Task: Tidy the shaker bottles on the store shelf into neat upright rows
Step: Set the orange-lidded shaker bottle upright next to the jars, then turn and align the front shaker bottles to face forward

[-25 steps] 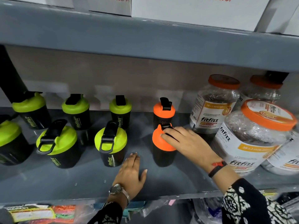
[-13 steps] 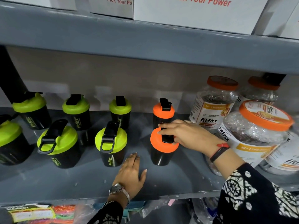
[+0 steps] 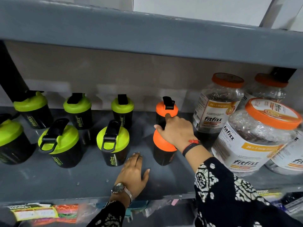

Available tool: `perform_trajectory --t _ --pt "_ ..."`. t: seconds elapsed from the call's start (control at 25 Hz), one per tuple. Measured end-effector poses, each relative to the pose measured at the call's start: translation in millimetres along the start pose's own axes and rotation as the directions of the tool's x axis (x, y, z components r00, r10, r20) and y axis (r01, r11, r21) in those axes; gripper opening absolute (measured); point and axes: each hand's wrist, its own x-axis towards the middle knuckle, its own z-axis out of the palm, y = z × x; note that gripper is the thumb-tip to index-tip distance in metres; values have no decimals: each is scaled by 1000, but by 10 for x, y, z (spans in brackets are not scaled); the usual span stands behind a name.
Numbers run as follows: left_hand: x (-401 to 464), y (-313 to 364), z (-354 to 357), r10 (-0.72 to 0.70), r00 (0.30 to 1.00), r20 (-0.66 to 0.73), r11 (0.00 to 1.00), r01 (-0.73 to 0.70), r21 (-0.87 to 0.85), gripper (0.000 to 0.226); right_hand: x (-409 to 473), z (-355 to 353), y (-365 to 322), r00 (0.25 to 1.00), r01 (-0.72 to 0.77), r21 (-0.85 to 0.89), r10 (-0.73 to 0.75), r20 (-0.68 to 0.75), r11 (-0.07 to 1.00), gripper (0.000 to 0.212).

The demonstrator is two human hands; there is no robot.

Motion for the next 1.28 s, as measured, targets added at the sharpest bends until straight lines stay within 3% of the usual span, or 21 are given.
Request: perform_trajectory --t 0.28,0.4,0.48,0.6,0.68,0.76,0.84,0.92,0.96,1.12,1.28 --pt "6 11 -2 4 1000 3 1000 -4 -28 62 194 37 -132 945 -280 -69 287 156 958 26" --pt "10 11 -16 -8 1000 -3 999 8 -32 68 190 -29 -175 918 -335 -57 340 203 940 49" --pt "-34 24 -33 32 999 -10 999 -32 -43 63 72 -111 -110 930 -359 104 347 123 927 63" --pt "-258 -68 -140 56 976 -211 983 -91 -161 40 -319 15 219 900 -292 458 403 -165 840 39" --pt "-409 -189 -261 -78 910 -406 962 -38 -270 32 -684 376 367 854 -202 696 472 -220 689 20" --pt "-429 -303 -346 -327 800 -503 909 121 -398 47 -932 790 316 873 -182 823 473 -116 538 41" --pt "-278 -341 -411 -547 737 -397 782 281 -557 74 -940 1041 134 906 -223 857 424 5 465 75" --pt "-101 -343 -430 -607 761 -228 670 336 -662 102 -814 1157 -23 906 -235 880 420 44 413 100" --pt "-43 -349 -403 -594 777 -210 656 317 -685 108 -739 1189 -64 894 -235 893 446 43 384 105" --pt "73 -375 -293 -602 756 -257 657 285 -698 83 -598 1231 -99 837 -232 911 547 9 340 85" --pt "54 -310 -285 -589 761 -272 684 290 -669 65 -673 1212 -10 852 -231 902 523 7 364 69"
